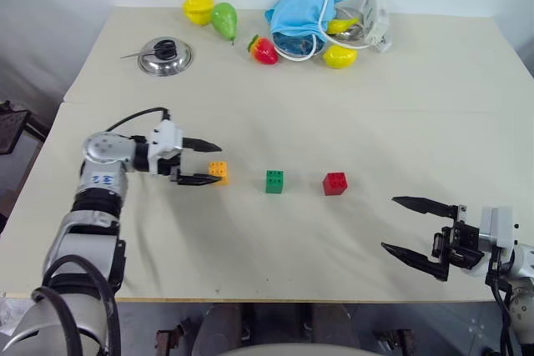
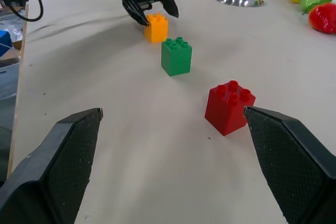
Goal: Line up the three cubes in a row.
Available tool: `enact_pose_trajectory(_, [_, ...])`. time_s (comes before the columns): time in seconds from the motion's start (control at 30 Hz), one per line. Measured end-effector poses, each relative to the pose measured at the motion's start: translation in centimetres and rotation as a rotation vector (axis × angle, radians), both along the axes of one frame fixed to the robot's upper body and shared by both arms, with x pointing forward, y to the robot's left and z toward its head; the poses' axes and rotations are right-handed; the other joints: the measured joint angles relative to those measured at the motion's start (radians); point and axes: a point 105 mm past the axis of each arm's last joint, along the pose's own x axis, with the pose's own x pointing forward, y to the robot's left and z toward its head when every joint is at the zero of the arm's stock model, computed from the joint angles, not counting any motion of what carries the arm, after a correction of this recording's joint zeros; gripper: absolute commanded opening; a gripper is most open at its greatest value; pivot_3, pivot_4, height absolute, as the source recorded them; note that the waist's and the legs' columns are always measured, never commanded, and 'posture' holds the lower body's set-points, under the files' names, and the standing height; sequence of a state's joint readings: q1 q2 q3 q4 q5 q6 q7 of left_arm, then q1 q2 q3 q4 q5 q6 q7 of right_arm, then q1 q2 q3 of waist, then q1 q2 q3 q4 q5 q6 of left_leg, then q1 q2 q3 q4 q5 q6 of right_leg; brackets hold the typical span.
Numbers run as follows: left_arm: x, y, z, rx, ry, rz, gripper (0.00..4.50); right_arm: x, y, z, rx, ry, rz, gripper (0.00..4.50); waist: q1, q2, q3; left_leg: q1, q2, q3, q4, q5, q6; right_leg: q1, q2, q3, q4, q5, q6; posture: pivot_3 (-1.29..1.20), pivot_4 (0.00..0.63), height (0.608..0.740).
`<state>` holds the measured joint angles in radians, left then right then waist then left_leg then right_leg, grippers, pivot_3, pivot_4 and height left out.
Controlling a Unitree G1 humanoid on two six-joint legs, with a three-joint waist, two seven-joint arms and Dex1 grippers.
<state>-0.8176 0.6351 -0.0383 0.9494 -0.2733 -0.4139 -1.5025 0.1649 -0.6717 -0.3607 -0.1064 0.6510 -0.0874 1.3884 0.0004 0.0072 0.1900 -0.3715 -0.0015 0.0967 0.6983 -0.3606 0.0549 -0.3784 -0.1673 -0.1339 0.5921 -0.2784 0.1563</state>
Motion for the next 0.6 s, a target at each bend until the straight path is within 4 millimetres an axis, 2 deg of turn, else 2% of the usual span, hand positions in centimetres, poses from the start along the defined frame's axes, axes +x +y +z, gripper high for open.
enact_pose_trajectory(0.17, [-3.1, 3.6, -1.0, -0.032, 0.052, 0.082, 3.51, 0.6, -0.3, 0.4, 0.016, -0.014, 0.031, 4.5, -0.006, 0.001, 0.0, 0.0, 0.001, -0.001, 0.0, 0.0, 0.0, 0.0, 0.0, 0.0, 0.0, 0.0, 0.0, 0.0, 0.15, 0.74])
enact_pose_trajectory(0.37, [-8.0, 4.6, -2.0, -0.146, 0.175, 0.147, 3.51, 1.6, -0.4, 1.4, 0.054, -0.056, 0.067, 4.5, 0.003, 0.002, 0.001, 0.001, 0.001, -0.004, 0.0, 0.0, -0.001, 0.002, -0.002, 0.0, 0.0, 0.0, -0.001, 0.0, 0.15, 0.74])
enact_pose_trajectory(0.43, [-8.4, 4.6, -1.8, -0.147, 0.161, 0.168, 3.51, 1.6, -0.3, 1.5, 0.058, -0.063, 0.08, 4.5, 0.013, 0.002, 0.001, 0.001, 0.001, -0.004, 0.001, 0.0, -0.001, 0.002, -0.002, -0.001, 0.0, 0.0, -0.001, 0.0, 0.15, 0.74])
enact_pose_trajectory(0.6, [-7.6, 4.8, -0.5, -0.176, 0.038, 0.233, 3.51, 1.9, -0.1, 0.8, 0.074, -0.056, 0.1, 4.5, 0.015, 0.003, 0.001, 0.002, 0.0, -0.003, 0.0, -0.001, -0.001, 0.002, -0.002, 0.0, 0.0, 0.0, -0.001, 0.0, 0.15, 0.74])
